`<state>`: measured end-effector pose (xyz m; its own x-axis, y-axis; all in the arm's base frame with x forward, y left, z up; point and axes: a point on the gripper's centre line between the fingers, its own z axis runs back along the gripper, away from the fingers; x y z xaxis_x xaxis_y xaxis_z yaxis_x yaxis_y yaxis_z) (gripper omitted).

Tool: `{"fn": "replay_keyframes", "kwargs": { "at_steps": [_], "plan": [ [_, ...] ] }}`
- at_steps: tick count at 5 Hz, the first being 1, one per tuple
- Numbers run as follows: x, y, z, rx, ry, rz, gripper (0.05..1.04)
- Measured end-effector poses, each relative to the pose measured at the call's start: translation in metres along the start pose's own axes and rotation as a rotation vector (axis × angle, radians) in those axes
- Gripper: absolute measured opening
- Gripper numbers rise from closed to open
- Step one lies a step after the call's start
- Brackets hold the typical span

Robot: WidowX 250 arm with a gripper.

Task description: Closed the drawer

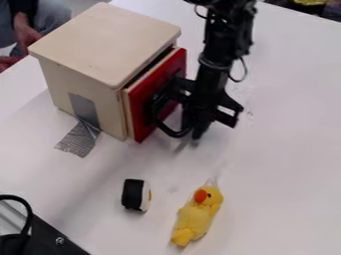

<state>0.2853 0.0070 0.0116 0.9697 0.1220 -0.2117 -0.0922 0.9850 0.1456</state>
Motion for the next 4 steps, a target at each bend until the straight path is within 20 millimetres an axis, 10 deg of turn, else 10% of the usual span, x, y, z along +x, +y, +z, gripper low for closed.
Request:
{"fn": "replay_keyframes", "kwargs": {
  "at_steps": [2,4],
  "plan": [
    [0.0,0.011,-0.005,-0.002,0.018,0.035,0.158],
    [0.002,0.022,0.0,0.013,0.032,0.068,0.71]
  ]
}}
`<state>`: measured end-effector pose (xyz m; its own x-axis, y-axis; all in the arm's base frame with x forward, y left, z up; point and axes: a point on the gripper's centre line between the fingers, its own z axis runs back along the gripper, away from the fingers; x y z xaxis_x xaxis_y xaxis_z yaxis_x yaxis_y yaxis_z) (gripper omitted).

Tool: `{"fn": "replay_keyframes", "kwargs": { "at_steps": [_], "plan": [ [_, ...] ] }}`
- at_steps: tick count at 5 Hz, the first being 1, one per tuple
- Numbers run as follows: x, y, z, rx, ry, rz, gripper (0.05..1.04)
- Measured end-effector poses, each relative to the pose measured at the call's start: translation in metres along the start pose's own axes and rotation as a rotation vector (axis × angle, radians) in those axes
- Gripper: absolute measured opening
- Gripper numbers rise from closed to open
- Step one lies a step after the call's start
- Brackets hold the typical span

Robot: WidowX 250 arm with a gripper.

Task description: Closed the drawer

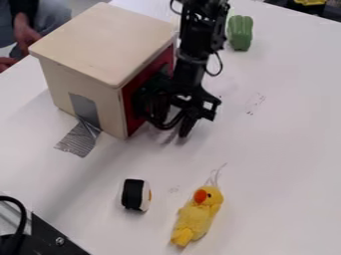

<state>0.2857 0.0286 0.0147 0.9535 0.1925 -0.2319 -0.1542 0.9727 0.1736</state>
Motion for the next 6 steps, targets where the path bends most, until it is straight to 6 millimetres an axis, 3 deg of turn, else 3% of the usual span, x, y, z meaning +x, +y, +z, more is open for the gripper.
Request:
{"fn": "replay_keyframes", "kwargs": {
  "at_steps": [1,4,6],
  "plan": [
    [0.011,-0.005,0.027,0.045,-0.081,-0.042,0.972],
    [0.026,-0.027,0.106,0.038,-0.318,-0.121,0.997],
    [0.008,-0.042,0.139,-0.057,-0.392,-0.114,0.997]
  ]
}}
